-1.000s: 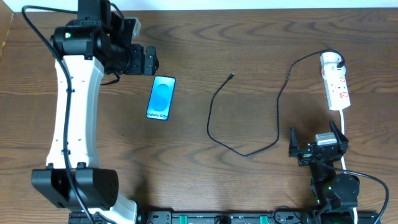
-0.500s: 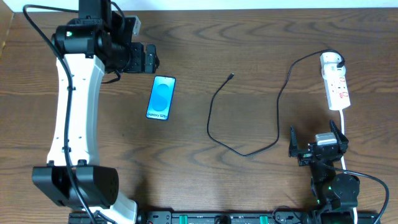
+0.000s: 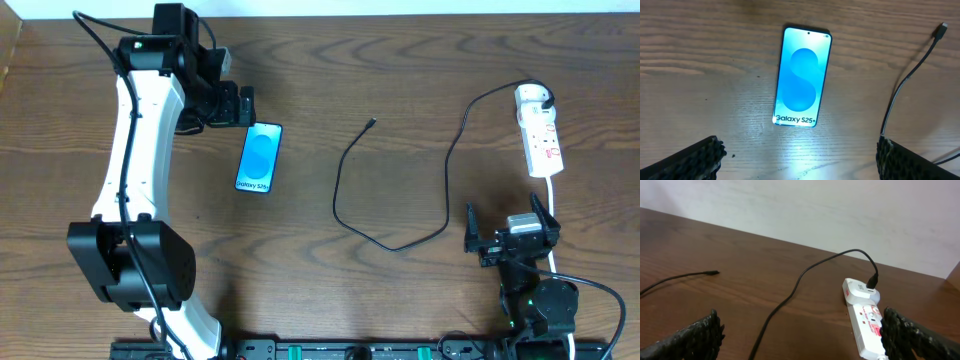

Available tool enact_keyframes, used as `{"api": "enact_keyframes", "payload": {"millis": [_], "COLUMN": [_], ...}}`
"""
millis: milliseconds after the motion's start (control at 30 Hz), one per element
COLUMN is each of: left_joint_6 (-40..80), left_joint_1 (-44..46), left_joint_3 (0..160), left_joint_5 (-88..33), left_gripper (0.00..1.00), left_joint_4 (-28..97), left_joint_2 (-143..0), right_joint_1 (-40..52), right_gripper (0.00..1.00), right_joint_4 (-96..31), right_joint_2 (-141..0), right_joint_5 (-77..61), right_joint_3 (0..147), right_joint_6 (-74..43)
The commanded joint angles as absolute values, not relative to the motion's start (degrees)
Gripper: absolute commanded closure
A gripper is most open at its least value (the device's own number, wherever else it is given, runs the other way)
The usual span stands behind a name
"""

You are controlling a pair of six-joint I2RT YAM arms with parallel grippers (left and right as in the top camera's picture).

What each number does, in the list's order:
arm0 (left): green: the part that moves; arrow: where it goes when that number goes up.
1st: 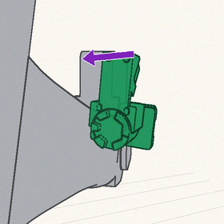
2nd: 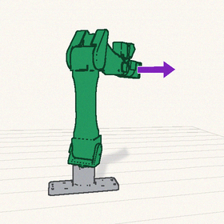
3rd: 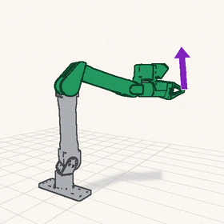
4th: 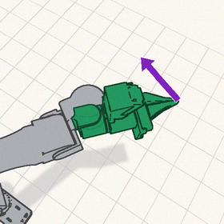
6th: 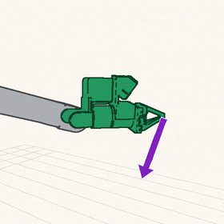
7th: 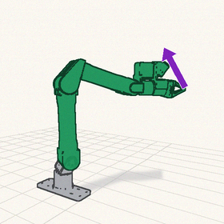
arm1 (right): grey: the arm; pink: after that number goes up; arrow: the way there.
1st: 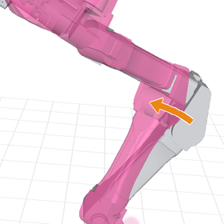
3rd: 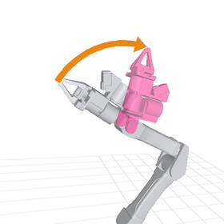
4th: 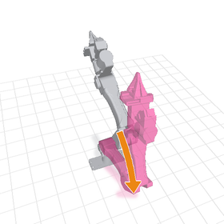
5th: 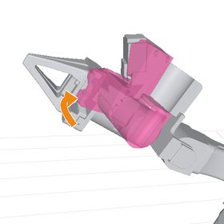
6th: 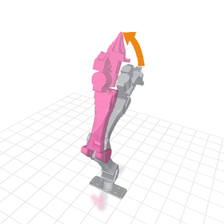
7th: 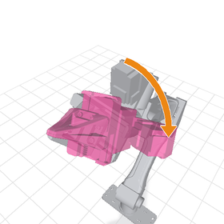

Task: Plug charger to phone and switch on socket
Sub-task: 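Raise the left arm and move the left gripper above the phone, then lower the open left gripper down over the phone's lower end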

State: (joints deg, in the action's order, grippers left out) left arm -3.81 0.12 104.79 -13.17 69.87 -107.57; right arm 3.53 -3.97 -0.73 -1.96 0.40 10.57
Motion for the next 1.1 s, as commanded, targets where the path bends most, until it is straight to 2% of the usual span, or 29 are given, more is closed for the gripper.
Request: {"api": "enact_keyframes", "payload": {"millis": [0,1067], "left_joint_6": [-2.46,-2.48], "left_joint_1": [0.32,0.36], "left_joint_3": [105.21,103.9], "left_joint_5": [-12.38,-12.34], "left_gripper": [0.01,0.01], "left_joint_4": [70.02,65.36], "left_joint_2": [-107.11,-107.48], "right_joint_1": [3.97,3.97], "right_gripper": [0.01,0.01], "right_joint_4": [-4.12,-4.12], "right_joint_2": [-0.54,-0.54], "right_joint_5": [-2.52,-2.52], "right_joint_3": [0.32,0.32], "right_joint_6": [9.89,9.91]}}
